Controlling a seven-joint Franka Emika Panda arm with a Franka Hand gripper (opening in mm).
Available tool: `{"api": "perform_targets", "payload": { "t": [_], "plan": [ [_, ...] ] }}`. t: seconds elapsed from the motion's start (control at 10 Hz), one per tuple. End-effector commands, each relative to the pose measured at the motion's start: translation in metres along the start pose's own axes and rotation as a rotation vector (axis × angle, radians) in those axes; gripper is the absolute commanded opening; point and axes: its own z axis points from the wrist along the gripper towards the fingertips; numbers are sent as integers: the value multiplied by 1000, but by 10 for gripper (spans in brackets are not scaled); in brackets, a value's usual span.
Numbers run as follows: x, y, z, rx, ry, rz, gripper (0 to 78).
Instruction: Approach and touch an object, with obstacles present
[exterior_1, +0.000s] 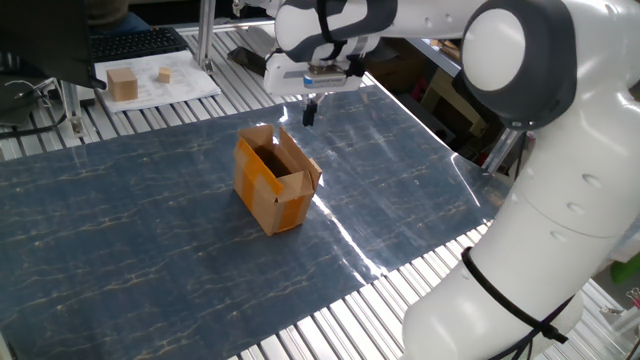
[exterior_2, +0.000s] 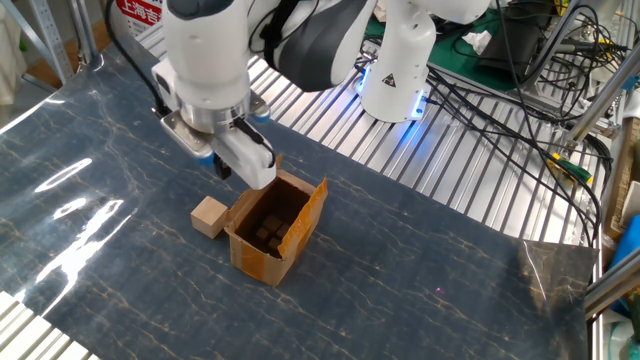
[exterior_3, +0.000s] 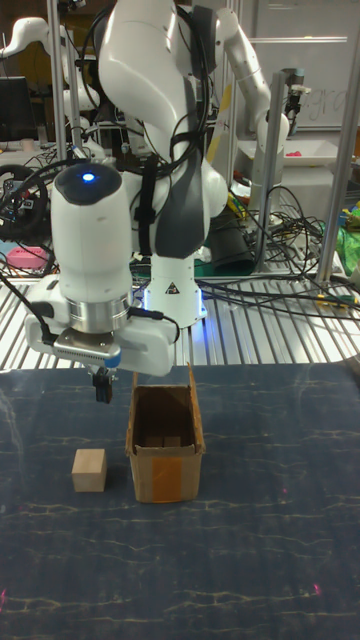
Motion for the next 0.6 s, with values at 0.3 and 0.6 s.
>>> {"api": "perform_targets", "payload": {
  "t": [0.3,0.6],
  "plan": [
    [-10,-5,9,5,-8,53,0],
    [-17,-8,16,11,-24,52,0]
  ]
}}
